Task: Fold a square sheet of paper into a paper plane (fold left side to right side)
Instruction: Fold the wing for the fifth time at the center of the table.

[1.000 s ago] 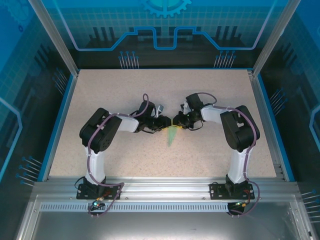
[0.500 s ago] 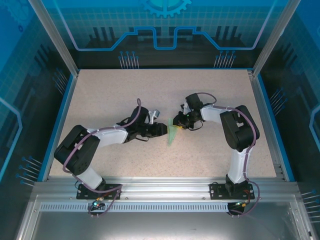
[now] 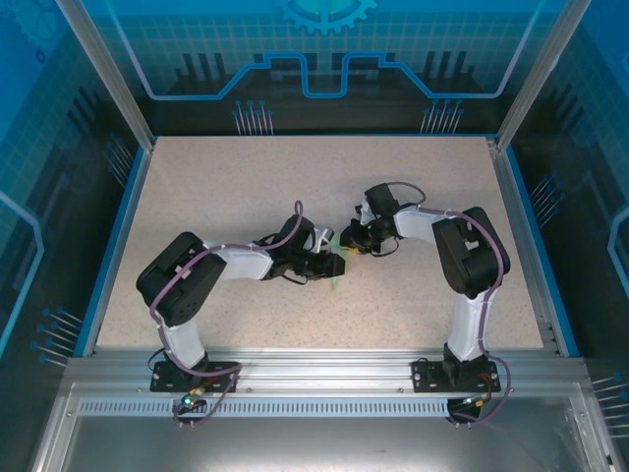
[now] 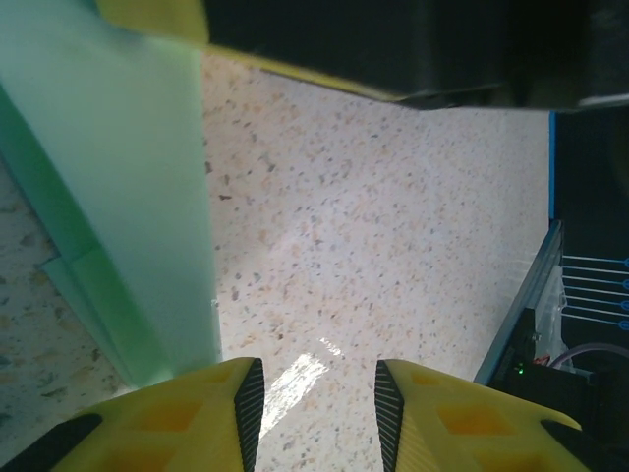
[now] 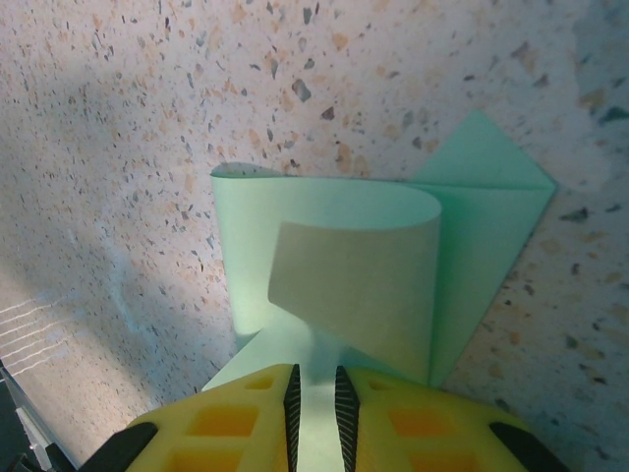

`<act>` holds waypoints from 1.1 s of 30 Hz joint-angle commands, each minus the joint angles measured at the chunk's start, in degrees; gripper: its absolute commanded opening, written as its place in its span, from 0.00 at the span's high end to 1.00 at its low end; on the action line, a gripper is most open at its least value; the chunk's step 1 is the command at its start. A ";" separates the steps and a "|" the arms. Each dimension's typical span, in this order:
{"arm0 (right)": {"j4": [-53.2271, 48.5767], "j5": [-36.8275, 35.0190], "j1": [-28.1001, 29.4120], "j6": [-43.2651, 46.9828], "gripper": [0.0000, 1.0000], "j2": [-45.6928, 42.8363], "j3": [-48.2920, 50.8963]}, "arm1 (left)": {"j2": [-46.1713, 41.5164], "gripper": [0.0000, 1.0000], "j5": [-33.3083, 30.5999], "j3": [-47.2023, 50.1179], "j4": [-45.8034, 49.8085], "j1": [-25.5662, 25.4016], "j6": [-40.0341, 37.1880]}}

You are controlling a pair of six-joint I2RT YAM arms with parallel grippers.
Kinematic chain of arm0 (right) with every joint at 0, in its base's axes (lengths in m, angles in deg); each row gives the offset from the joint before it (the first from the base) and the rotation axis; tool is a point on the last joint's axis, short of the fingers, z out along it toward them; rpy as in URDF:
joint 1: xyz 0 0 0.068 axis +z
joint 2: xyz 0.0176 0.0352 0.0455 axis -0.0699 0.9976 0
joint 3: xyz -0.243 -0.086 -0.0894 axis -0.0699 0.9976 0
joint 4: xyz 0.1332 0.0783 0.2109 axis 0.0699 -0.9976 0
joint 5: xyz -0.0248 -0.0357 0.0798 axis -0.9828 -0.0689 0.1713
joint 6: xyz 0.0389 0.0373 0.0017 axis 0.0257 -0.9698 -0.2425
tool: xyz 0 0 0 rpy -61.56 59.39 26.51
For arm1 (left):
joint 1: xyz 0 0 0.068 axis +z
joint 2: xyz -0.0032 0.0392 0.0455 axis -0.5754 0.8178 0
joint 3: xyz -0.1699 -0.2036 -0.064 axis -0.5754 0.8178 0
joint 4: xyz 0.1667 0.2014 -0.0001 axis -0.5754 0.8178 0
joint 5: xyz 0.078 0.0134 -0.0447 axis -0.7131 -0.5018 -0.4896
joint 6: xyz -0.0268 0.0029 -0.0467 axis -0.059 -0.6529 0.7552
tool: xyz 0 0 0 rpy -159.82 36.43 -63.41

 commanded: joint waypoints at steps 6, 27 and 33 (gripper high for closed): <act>-4.96 -2.81 0.98 0.29 0.79 3.27 0.25 | 2.27 0.61 1.79 -0.04 0.34 -0.61 -1.16; -6.73 -3.57 0.96 0.70 0.78 3.54 -0.82 | 2.03 0.70 -1.43 4.69 5.00 -2.93 -2.24; -7.04 -3.48 0.94 0.79 0.78 3.85 -1.09 | -5.60 0.69 -2.00 5.62 6.73 -2.89 -2.06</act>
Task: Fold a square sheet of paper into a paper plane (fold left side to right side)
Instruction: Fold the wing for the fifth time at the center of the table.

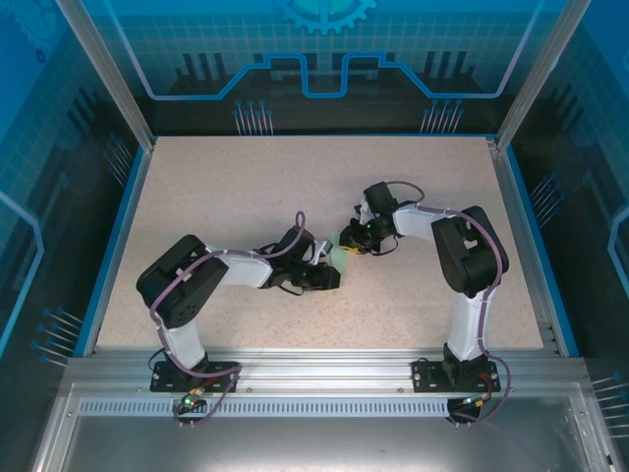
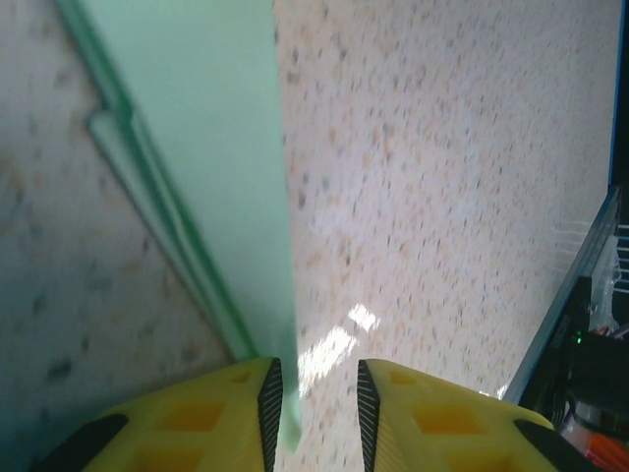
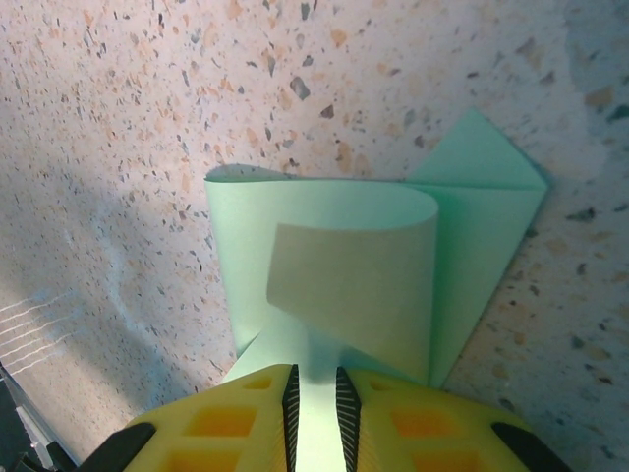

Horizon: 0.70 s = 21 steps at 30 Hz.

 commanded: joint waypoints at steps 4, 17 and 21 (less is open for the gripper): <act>-4.77 -3.49 0.81 0.75 0.78 3.16 0.51 | -8.18 0.66 0.45 -0.19 7.00 -0.79 -0.65; -5.04 -3.27 0.81 0.83 0.78 3.33 0.29 | 0.73 0.61 2.74 -9.76 7.40 -0.99 -3.48; -5.13 -3.20 0.88 0.83 0.78 3.43 0.25 | 3.72 0.61 2.84 -11.73 8.12 -1.05 -4.18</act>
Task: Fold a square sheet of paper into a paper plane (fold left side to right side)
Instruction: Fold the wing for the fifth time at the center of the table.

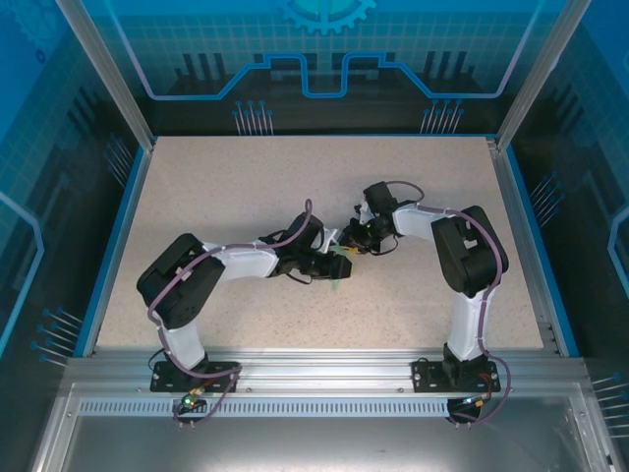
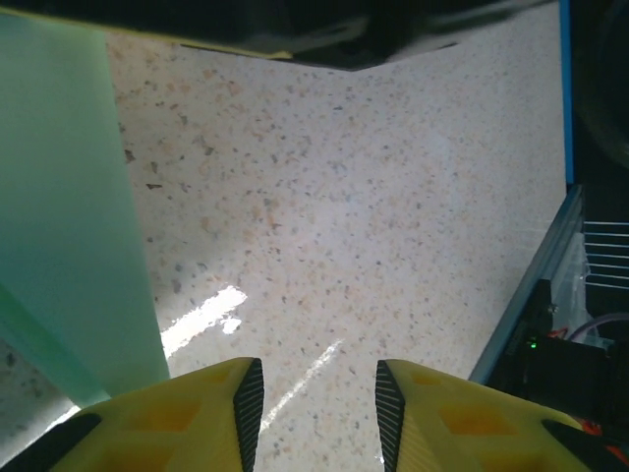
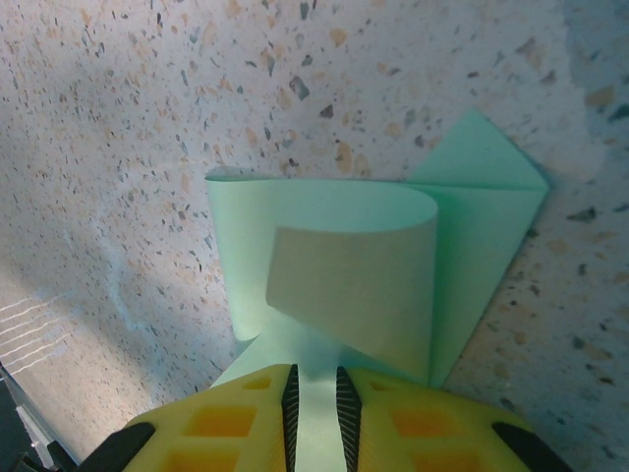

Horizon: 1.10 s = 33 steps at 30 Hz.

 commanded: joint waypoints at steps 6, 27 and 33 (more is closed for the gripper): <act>-4.91 -3.50 0.81 0.90 0.78 3.46 0.46 | 2.93 0.61 0.02 -0.73 3.26 -0.49 -2.87; -6.32 -4.43 0.88 1.51 0.78 3.67 -0.71 | 1.89 0.63 -1.15 9.51 2.58 -4.45 -0.95; -6.75 -4.80 0.85 1.60 0.78 3.83 -0.86 | -0.78 0.65 -1.97 12.21 5.76 -6.17 -1.92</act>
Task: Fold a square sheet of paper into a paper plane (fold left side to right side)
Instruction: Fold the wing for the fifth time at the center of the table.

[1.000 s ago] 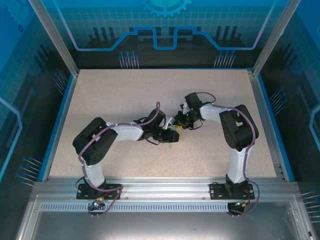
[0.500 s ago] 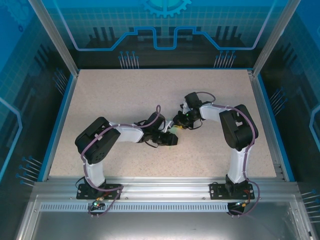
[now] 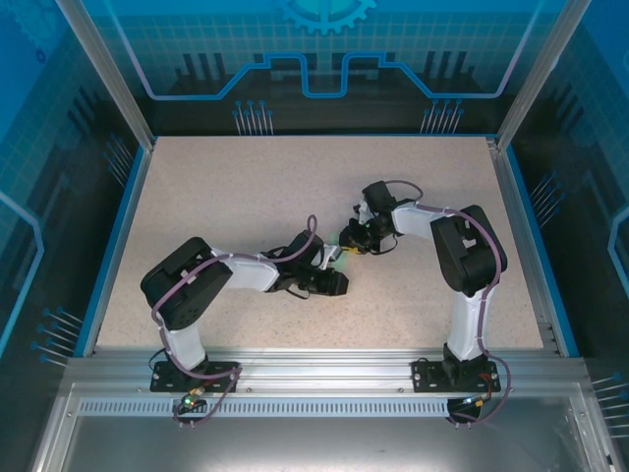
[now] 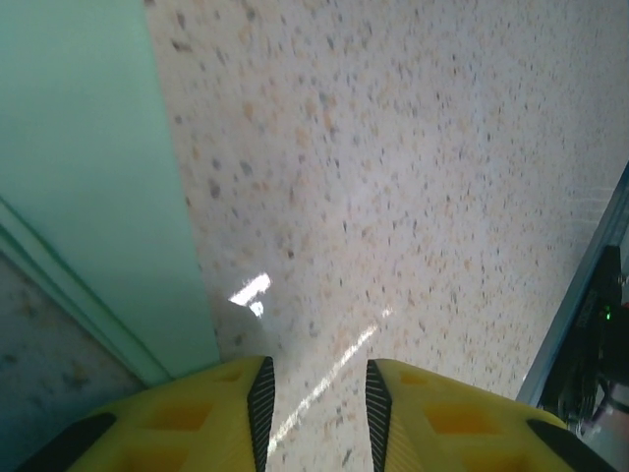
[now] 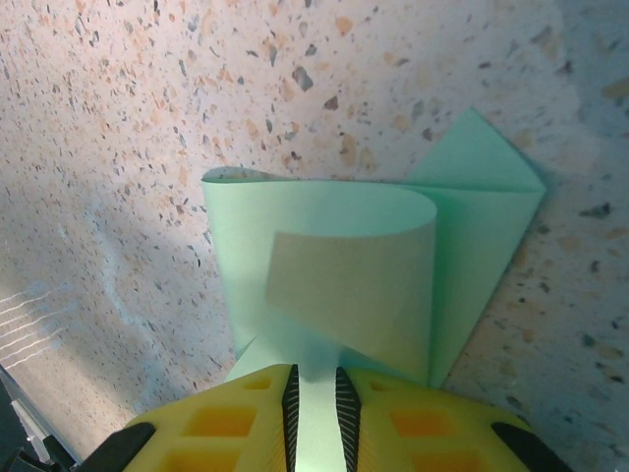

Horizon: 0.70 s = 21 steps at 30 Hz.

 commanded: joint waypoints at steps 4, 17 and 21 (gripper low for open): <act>-4.90 -4.59 0.62 0.64 0.78 3.35 0.26 | -1.38 0.66 1.49 5.49 11.92 -3.31 -0.14; -4.19 -4.16 0.79 0.29 0.78 2.66 0.75 | -10.61 0.54 1.62 -0.14 11.92 -0.44 0.28; -4.08 -4.03 0.79 0.20 0.78 2.59 0.83 | -6.85 0.52 2.01 -5.89 12.43 -0.13 -1.43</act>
